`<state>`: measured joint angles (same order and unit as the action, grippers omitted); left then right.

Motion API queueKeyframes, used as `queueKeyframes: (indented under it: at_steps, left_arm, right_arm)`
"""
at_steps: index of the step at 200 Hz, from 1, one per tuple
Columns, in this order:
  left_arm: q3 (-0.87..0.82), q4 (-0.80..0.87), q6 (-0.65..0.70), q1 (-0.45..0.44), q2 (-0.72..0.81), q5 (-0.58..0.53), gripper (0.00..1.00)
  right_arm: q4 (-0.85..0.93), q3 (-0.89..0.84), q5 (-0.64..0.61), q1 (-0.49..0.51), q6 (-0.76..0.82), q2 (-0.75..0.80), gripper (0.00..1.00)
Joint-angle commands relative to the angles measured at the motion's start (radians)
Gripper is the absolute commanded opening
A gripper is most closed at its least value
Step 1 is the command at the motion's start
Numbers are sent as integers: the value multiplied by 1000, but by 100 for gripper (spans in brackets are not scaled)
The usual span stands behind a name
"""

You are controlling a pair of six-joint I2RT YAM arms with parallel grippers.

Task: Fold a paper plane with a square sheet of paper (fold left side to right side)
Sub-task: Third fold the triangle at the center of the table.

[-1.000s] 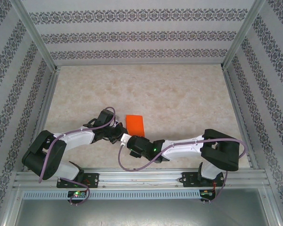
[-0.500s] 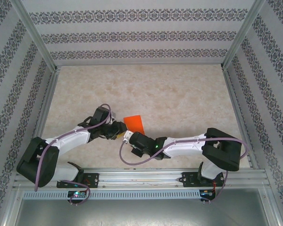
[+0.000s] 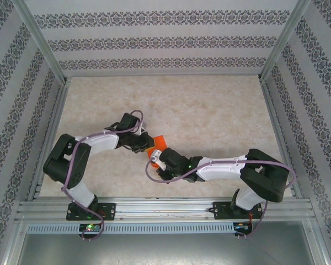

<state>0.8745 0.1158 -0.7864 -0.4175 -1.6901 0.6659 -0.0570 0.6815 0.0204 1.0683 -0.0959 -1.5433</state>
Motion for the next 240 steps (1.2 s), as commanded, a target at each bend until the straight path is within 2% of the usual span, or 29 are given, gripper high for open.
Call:
queueKeyframes:
  at_steps: [1,88,170,240]
  left_arm:
    - [69,49,100,-10,-63,17,14]
    - [153,72,189,-62,-235,0,2]
    - [188,100,269,-77,-278,-9,0]
    - [216,135,293,-85,-290,-21,0]
  right_arm:
    - [-15,-11,79,-17,-29,14,0]
    - [-29,-29,277,-104,-156,15,0]
    - [-124,-75,440,-256,-319,-1,0]
    - [-127,-90,436,-362,-380,-18,0]
